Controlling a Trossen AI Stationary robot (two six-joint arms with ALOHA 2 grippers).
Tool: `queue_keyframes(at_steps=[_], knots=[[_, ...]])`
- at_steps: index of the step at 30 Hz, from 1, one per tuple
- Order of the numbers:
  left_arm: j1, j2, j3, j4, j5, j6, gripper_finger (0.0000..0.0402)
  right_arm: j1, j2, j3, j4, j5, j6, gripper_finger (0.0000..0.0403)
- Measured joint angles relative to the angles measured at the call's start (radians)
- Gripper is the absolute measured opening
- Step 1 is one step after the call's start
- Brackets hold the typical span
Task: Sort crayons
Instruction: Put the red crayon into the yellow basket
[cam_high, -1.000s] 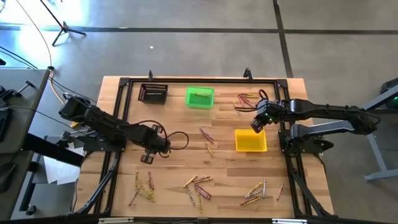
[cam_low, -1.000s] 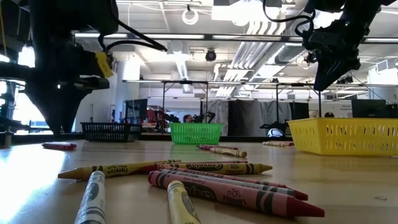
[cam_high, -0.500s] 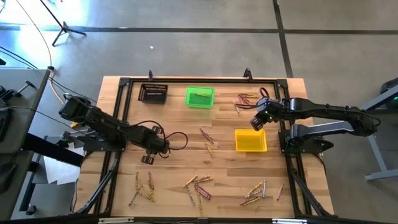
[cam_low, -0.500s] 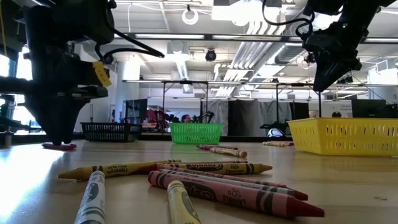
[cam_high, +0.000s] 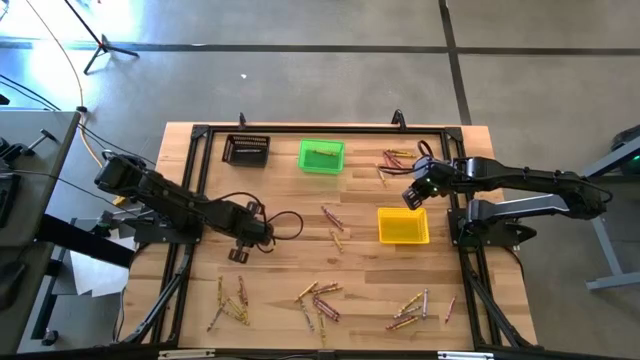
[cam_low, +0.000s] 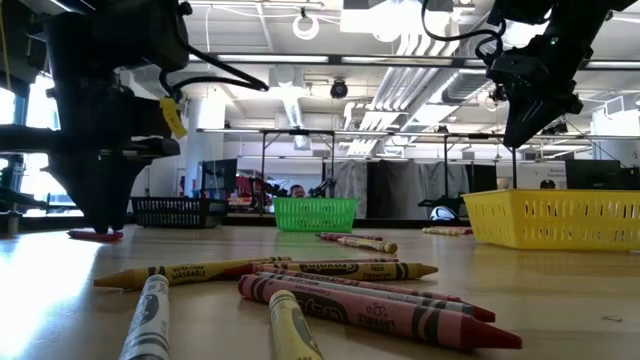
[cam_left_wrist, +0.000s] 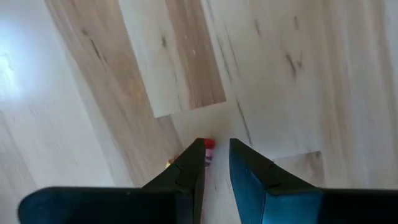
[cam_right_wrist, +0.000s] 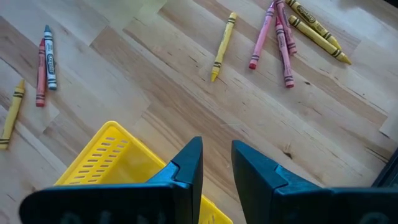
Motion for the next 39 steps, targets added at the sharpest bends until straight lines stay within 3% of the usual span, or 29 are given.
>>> queue_keyframes(at_steps=[15, 21, 26, 33, 39], knots=[[0.034, -0.002, -0.051, 0.053, 0.064, -0.007, 0.0057, 0.0, 0.0, 0.0, 0.0, -0.002, -0.001, 0.0071], [0.034, -0.002, -0.051, 0.076, 0.066, -0.007, 0.0033, 0.0, 0.0, 0.0, 0.0, -0.003, -0.001, 0.0071], [0.031, 0.003, -0.02, 0.114, 0.099, -0.008, 0.0004, 0.0, 0.0, 0.0, 0.0, -0.003, -0.002, 0.0071], [0.035, 0.002, 0.028, 0.187, 0.087, -0.007, 0.0002, 0.0, 0.0, 0.0, 0.0, -0.003, 0.001, 0.0071], [0.036, 0.002, 0.123, 0.182, 0.006, -0.007, 0.0001, 0.0, 0.0, 0.0, 0.001, -0.003, 0.041, 0.0071]])
